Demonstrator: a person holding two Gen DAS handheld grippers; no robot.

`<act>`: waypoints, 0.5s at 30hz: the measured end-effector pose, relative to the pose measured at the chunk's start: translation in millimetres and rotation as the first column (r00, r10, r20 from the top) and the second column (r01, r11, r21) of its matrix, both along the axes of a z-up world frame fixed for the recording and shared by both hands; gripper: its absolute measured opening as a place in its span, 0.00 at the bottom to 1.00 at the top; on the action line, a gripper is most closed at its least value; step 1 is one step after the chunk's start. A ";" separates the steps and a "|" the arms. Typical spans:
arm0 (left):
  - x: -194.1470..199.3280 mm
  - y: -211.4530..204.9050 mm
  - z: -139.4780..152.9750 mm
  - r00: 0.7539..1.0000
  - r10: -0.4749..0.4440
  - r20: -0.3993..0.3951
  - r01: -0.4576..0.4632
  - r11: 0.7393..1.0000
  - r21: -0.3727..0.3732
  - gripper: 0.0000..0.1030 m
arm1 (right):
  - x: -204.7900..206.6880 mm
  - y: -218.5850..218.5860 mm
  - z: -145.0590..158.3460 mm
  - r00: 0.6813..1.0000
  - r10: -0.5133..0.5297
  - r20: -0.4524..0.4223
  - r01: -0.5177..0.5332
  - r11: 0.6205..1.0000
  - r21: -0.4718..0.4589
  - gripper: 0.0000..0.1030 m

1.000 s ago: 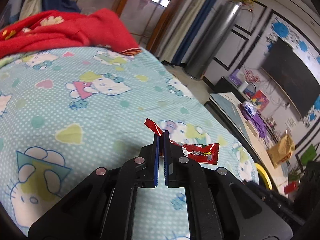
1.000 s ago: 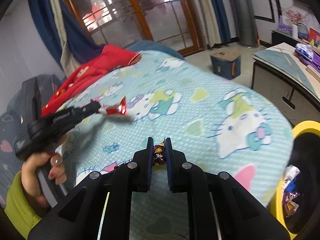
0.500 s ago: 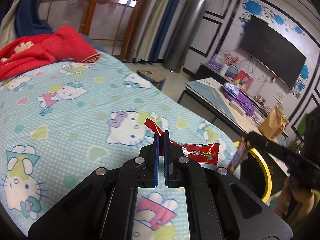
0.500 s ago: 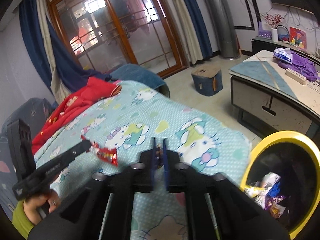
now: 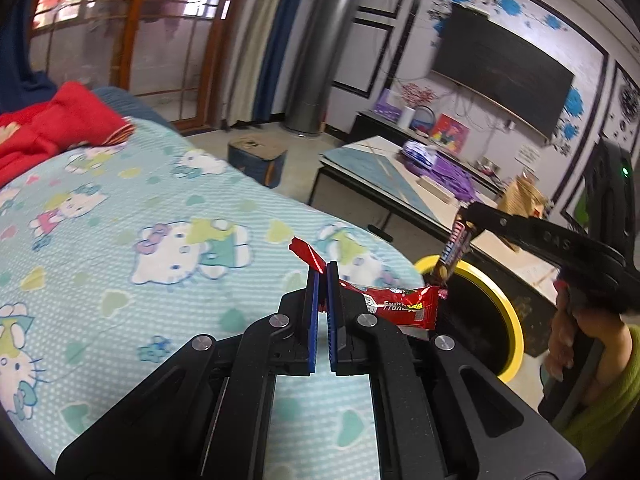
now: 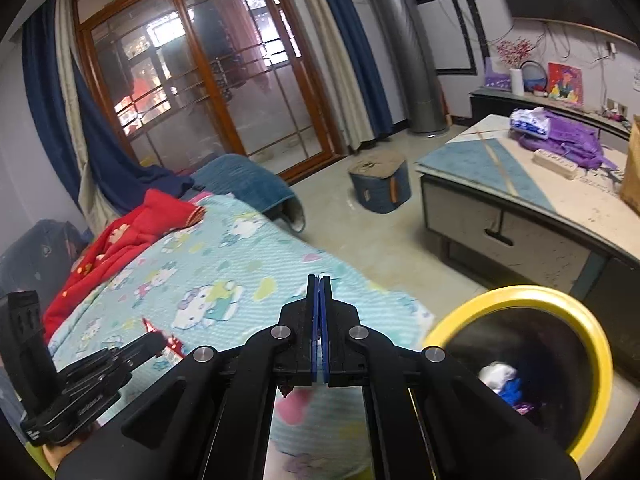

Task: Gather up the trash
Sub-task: 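Carry the red wrapper and chocolate bar over the yellow bin with both tools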

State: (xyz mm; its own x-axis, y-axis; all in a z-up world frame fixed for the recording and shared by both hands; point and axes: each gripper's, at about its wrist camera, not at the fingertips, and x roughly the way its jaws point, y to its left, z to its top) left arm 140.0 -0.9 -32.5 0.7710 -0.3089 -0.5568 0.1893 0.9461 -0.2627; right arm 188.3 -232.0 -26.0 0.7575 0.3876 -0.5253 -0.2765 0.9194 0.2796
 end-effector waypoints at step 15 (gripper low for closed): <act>-2.8 -65.5 3.3 0.991 -0.133 0.029 0.130 0.988 0.077 0.01 | -7.2 -57.6 -4.7 0.993 -0.117 0.012 0.117 0.993 -0.010 0.01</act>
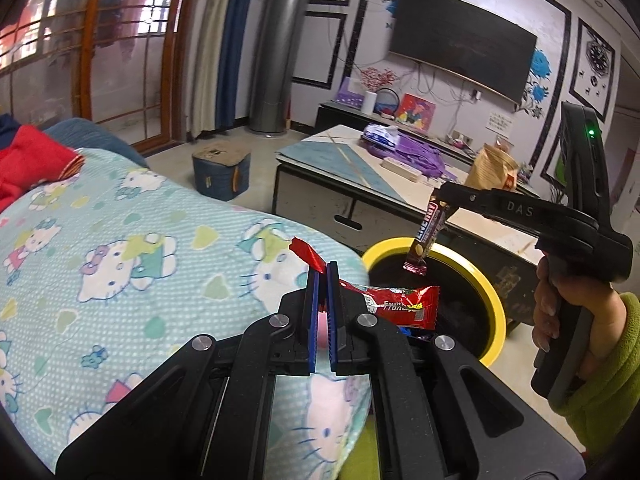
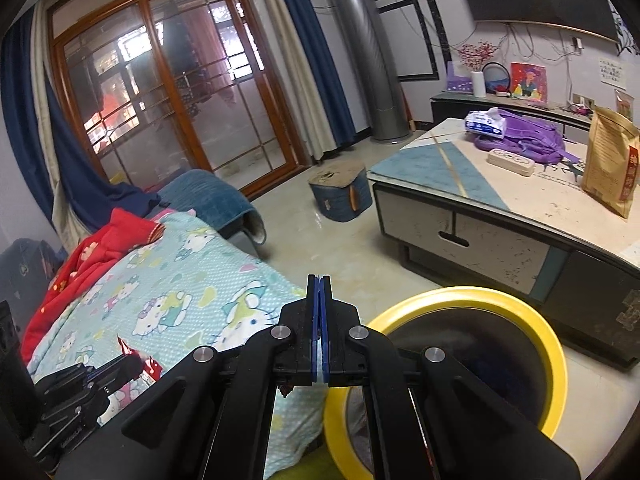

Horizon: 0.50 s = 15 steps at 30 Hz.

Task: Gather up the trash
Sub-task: 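Carry the red wrapper and chocolate bar over the yellow bin with both tools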

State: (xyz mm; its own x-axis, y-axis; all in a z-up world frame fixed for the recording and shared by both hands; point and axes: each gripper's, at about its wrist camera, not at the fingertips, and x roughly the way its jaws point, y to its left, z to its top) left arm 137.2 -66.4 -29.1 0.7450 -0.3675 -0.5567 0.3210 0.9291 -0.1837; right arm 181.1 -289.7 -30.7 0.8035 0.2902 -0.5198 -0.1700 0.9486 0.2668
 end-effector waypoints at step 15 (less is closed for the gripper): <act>2.5 -58.4 -11.8 0.994 -0.107 0.011 0.106 0.990 0.094 0.01 | -12.7 -51.9 -22.9 0.996 -0.091 -0.017 0.090 0.994 -0.059 0.01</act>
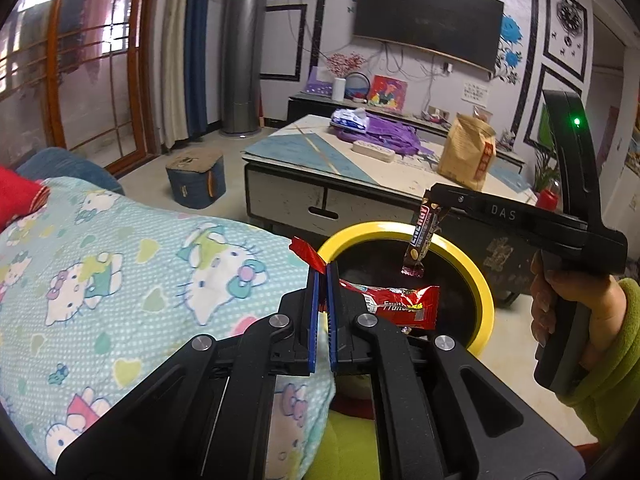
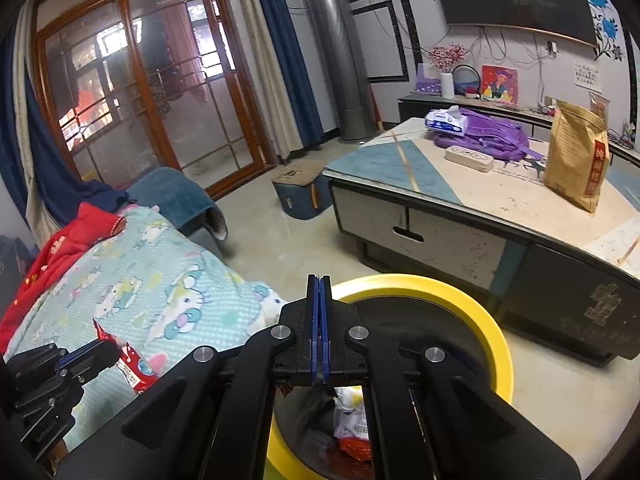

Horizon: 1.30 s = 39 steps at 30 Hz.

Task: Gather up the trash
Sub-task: 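Carry the red wrapper and chocolate bar over the yellow bin with both tools, then open the left tool to drop the red wrapper while the right tool drops the chocolate bar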

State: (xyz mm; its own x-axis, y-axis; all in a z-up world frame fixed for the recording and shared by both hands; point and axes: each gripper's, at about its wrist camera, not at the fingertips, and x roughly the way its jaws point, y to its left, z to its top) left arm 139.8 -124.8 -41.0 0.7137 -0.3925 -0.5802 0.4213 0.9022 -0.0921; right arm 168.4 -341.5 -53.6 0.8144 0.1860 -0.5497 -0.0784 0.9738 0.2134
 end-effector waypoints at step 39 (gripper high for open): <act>29.8 -81.7 -40.5 0.990 -0.119 -0.077 0.129 0.982 0.137 0.25 | -0.2 -74.3 -40.2 0.986 -0.076 -0.146 0.097 0.985 0.141 0.33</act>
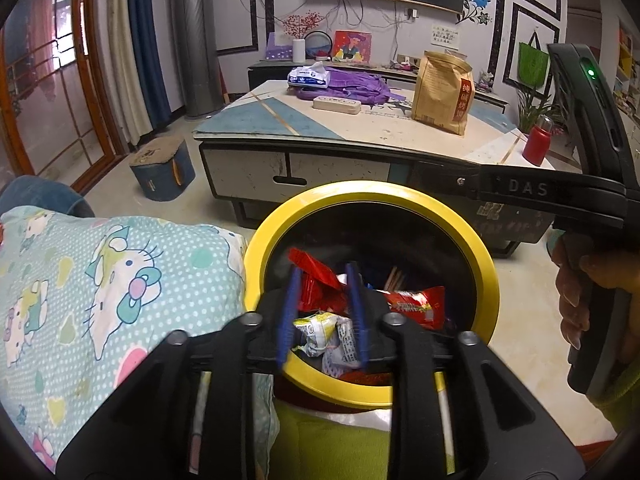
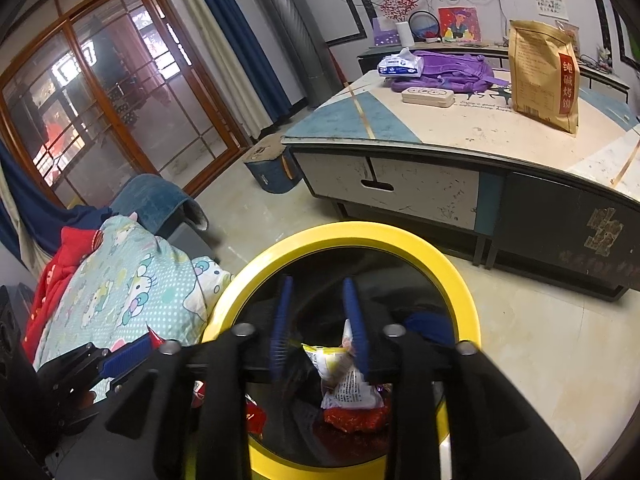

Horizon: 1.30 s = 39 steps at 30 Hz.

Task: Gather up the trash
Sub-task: 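Open the left tool to drop the red wrapper while the right tool drops the chocolate bar, then move both open tools back from the bin toward the bed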

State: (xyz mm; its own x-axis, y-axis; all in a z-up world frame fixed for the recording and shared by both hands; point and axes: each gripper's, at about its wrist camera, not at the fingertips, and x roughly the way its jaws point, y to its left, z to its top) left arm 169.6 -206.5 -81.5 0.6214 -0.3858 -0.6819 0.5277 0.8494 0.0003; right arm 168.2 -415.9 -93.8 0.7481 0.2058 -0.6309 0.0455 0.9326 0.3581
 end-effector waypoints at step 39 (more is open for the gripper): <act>-81.5 169.1 82.6 0.871 0.444 0.210 -0.431 0.896 -0.106 0.89 | -114.0 157.3 72.3 0.909 0.271 0.316 -0.170 0.935 -0.313 0.94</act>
State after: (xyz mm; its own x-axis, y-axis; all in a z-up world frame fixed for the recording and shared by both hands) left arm 88.1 -37.5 1.0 0.8681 -0.0706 -0.4914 0.0931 0.9954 0.0215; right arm 54.2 -258.5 -21.5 0.8850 0.2499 -0.3927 -0.2535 0.9663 0.0436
